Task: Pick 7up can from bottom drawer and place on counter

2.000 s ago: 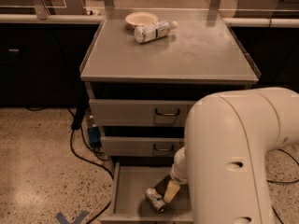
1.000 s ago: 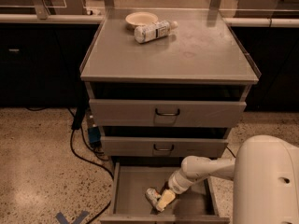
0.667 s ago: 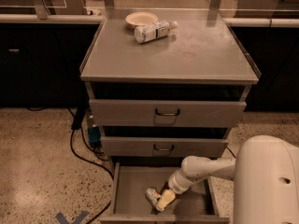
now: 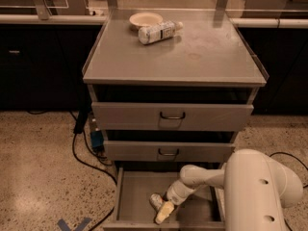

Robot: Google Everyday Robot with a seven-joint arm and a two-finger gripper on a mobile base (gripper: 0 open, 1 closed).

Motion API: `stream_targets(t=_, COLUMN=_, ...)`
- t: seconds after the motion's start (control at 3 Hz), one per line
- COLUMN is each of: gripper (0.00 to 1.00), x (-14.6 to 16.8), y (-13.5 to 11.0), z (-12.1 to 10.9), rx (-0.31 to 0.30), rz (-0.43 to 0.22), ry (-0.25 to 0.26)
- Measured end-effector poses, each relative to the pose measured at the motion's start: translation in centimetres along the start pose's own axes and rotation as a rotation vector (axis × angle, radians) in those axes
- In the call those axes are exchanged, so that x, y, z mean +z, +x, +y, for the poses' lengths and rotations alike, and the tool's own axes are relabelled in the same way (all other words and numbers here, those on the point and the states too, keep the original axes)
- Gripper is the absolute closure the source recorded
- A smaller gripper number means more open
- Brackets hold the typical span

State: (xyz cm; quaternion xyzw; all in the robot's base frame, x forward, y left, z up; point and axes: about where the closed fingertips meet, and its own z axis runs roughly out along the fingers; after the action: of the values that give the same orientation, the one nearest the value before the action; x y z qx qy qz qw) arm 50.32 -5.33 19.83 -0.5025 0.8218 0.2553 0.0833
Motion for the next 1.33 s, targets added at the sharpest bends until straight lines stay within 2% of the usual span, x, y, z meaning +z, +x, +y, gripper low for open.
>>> stream_targets(t=0.33, gripper=0.0, x=0.0, y=0.0, z=0.0, rx=-0.001, rz=0.0, ry=0.0)
stream_targets(t=0.67, gripper=0.0, x=2.0, y=-1.1, z=0.2, rx=-0.041, rz=-0.016, ry=0.002)
stream_targets(t=1.0, gripper=0.0, x=5.2, y=-3.4, z=0.4, rx=-0.095, rz=-0.032, ry=-0.018)
stream_targets(t=1.33, gripper=0.0, x=5.5, y=-3.6, z=0.2, rx=-0.103, rz=-0.028, ry=-0.012)
